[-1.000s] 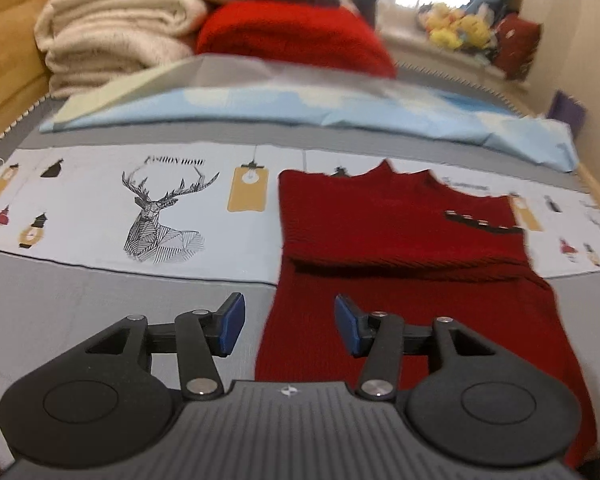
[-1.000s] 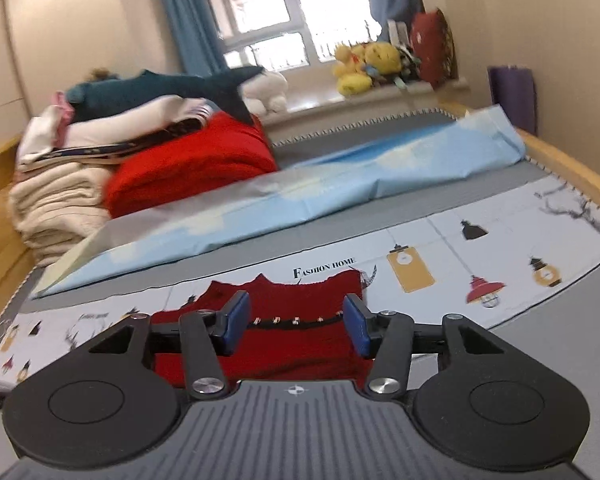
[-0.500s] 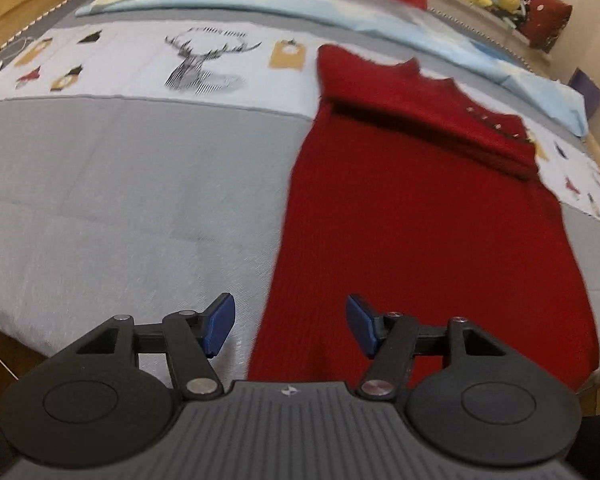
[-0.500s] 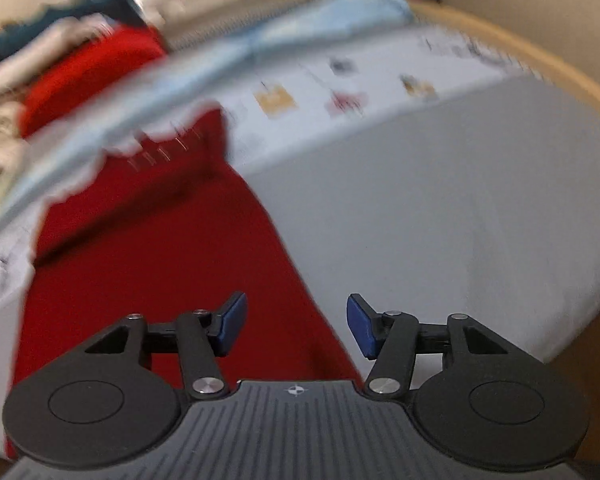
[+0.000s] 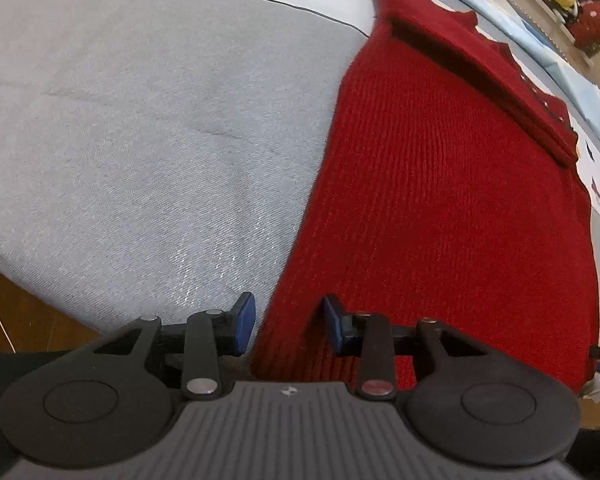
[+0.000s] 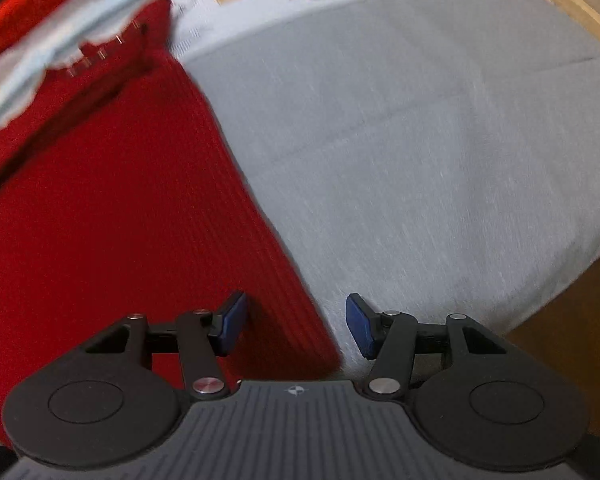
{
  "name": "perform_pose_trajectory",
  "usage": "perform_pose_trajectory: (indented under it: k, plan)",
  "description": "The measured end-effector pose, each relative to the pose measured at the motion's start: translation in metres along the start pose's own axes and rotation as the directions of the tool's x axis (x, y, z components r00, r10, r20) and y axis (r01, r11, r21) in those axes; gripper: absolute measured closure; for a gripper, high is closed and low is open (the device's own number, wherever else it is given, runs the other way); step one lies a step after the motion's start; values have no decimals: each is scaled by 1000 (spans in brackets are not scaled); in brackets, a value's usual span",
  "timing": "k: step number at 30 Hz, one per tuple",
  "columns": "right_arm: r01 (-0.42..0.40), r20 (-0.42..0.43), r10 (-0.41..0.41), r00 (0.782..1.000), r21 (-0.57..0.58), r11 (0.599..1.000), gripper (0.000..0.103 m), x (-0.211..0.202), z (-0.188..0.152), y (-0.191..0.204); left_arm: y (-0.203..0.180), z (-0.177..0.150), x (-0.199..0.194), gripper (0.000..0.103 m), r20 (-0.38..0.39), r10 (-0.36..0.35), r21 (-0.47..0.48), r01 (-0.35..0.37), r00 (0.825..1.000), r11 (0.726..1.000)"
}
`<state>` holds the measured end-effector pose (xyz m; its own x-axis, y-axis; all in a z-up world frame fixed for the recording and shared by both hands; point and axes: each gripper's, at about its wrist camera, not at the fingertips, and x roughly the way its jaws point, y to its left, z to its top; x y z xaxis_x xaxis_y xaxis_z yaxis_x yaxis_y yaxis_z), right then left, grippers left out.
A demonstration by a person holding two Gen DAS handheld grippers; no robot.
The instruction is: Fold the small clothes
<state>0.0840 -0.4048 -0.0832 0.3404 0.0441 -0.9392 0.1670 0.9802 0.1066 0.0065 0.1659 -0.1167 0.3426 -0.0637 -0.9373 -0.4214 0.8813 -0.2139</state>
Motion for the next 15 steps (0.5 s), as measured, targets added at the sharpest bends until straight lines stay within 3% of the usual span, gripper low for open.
perform_pose_trajectory:
  k: [2, 4, 5, 6, 7, 8, 11, 15]
  plan:
    - [6, -3, -6, 1000, -10, 1000, 46, 1, 0, 4, -4, -1, 1, 64, 9, 8, 23, -8, 1000, 1000]
    - [9, 0, -9, 1000, -29, 1000, 47, 2, -1, 8, -9, -4, 2, 71, 15, 12, 56, -13, 1000, 998]
    - [12, 1, -12, 1000, -34, 999, 53, 2, -2, 10, -10, -5, 3, 74, 17, 12, 71, -13, 1000, 997]
    - [9, 3, -9, 1000, -40, 999, 61, 3, -2, 11, -13, -3, 3, 84, 18, 6, 85, -8, 1000, 996]
    - [-8, 3, 8, 1000, -50, 999, 79, 3, -1, 14, -16, -4, 3, 87, 21, 2, 101, -4, 1000, 995]
    - [-34, -1, 34, 999, -56, 998, 87, 4, 0, 17, -20, -6, 4, 87, 27, 11, 122, -14, 1000, 992]
    - [-34, 0, 34, 999, -77, 996, 87, 3, 0, 25, -28, -10, 4, 87, 38, 36, 170, -42, 999, 985]
    - [-42, -5, 41, 999, -63, 997, 83, 4, 1, 22, -30, -12, 4, 85, 36, 40, 164, -46, 999, 985]
